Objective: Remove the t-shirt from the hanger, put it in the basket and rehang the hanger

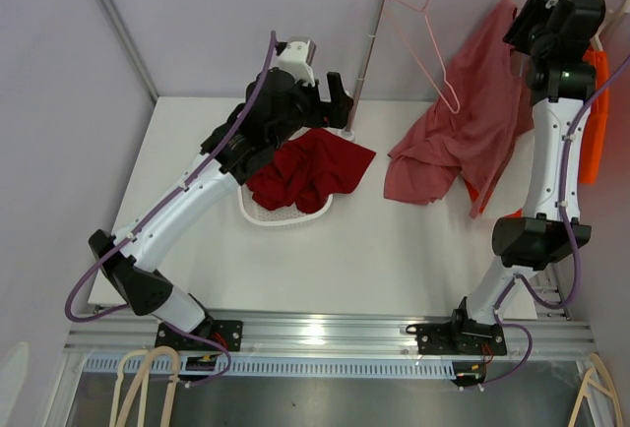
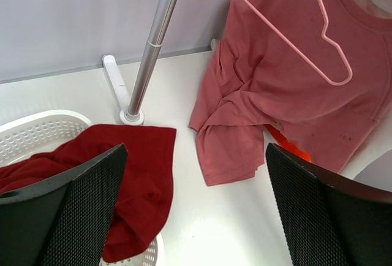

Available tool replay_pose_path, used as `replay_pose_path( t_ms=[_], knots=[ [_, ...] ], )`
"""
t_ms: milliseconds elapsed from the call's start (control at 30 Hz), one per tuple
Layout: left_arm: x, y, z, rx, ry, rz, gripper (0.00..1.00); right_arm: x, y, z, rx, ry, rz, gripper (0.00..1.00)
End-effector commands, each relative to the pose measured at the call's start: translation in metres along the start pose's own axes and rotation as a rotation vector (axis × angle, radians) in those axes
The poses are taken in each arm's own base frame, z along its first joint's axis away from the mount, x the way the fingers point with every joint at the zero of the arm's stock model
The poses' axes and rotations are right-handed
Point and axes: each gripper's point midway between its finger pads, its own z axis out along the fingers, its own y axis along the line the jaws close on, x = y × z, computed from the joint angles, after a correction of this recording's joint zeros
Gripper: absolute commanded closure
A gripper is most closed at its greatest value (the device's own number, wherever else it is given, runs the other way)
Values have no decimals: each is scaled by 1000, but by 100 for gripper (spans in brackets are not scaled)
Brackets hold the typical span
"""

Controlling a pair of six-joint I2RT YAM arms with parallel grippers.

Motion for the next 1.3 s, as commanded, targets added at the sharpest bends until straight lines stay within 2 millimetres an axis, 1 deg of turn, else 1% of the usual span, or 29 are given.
replay_pose_path(
  t_ms=[0, 133, 233, 267, 333, 367, 400, 433, 467, 500, 567, 600, 633, 700, 733, 800, 833, 867, 1000, 1033, 1200, 1267],
  knots=[
    [-17, -10, -2, 26, -51, 7, 0, -36, 2, -32, -12, -86, -12, 47],
    [-16, -14, -4, 36, -48, 10, 0, -36, 3, -35, -23, -82, -14, 47],
    [-18, -16, -7, 40, -53, 14, 0, -36, -1, -32, -7, -82, -16, 46],
    [-17, -16, -6, 39, -50, 15, 0, -31, -3, -26, -2, -72, -15, 46],
    [-19, -16, -8, 37, -56, 15, 1, -32, -8, -21, 8, -76, -12, 46],
    [-18, -15, -7, 37, -54, 16, 1, -26, -11, -12, 14, -63, -13, 47],
    [-20, -17, -7, 42, -60, 14, 1, -27, -13, -9, 19, -67, -12, 46],
    [-20, -18, -6, 44, -61, 12, 1, -36, -13, -9, 17, -88, -15, 46],
    [-20, -19, -5, 48, -63, 10, 1, -35, -14, -6, 17, -87, -20, 47],
    [-22, -20, -4, 53, -68, 9, 0, -29, -16, 3, 22, -74, -25, 46],
    [-26, -23, -2, 59, -82, 10, 1, -35, -17, 8, 20, -95, -38, 46],
    [-27, -23, 0, 54, -87, 11, 1, -31, -15, 13, 3, -87, -42, 45],
    [-30, -24, 0, 53, -96, 10, 1, -30, -18, 16, 4, -89, -44, 43],
    [-29, -23, 5, 46, -95, 17, 0, -29, -19, 23, -3, -94, -43, 43],
    [-31, -24, 6, 47, -101, 17, 0, -24, -21, 30, -5, -84, -38, 44],
    [-30, -24, 10, 44, -99, 20, 1, -23, -24, 35, 0, -90, -33, 44],
    [-31, -25, 11, 44, -102, 21, 1, -17, -25, 42, 2, -78, -33, 46],
    [-31, -25, 11, 42, -103, 23, 0, -17, -20, 44, -25, -77, -34, 49],
    [-28, -25, 18, 40, -97, 32, 0, -15, -22, 51, -24, -89, -47, 65],
    [-27, -24, 18, 39, -96, 34, 0, -16, -23, 51, -23, -93, -48, 67],
    [-25, -25, 21, 41, -94, 42, 0, -23, -10, 54, -95, -124, -51, 71],
    [-25, -24, 20, 36, -94, 48, 1, -27, -6, 53, -112, -142, -58, 71]
  ],
)
